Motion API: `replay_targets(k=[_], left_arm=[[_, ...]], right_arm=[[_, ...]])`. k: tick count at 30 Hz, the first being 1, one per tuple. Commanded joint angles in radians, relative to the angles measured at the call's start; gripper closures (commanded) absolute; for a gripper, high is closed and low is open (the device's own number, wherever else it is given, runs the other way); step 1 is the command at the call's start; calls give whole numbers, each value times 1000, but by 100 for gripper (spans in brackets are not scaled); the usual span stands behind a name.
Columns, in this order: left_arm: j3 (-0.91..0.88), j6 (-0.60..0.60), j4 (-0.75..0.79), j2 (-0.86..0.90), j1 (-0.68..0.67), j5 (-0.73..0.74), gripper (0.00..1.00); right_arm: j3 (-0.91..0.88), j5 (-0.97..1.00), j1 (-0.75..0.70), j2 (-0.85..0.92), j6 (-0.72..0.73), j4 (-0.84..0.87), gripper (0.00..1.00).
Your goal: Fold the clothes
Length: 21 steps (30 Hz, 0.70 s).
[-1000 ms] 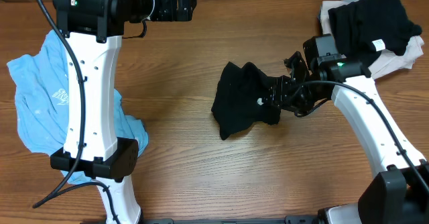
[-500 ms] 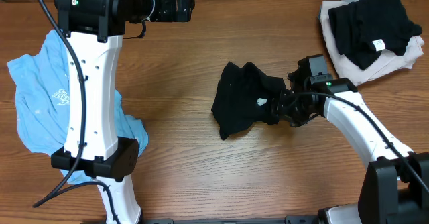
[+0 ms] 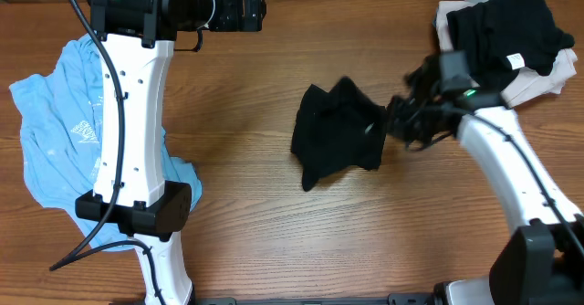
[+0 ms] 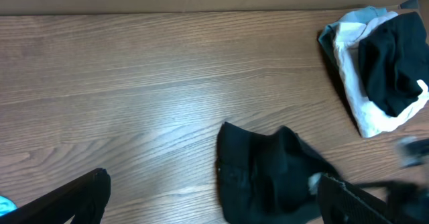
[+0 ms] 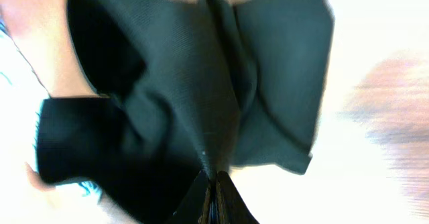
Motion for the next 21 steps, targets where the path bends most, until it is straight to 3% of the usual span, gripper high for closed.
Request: replay_targets(k=[1, 6, 11, 16, 18, 19, 21], left_arm=[[-2, 42, 5, 9, -1, -10, 0], [-3, 61, 4, 10, -1, -11, 0], [-3, 64, 1, 10, -1, -33, 0], [-2, 64, -4, 10, -1, -34, 0], [-3, 67, -7, 10, -1, -35, 0], [-3, 72, -8, 10, -1, -35, 0], [-2, 75, -12, 10, 0, -35, 0]], right_arm=[[58, 24, -84, -3, -56, -26, 96], [2, 107, -156, 51, -105, -90, 96], [-154, 134, -158, 137, -102, 2, 96], [-164, 132, -158, 162, -101, 13, 95], [-126, 111, -158, 152, -136, -15, 84], [-85, 85, -158, 143, -173, -43, 71], [-16, 80, -158, 130, -187, -88, 62]])
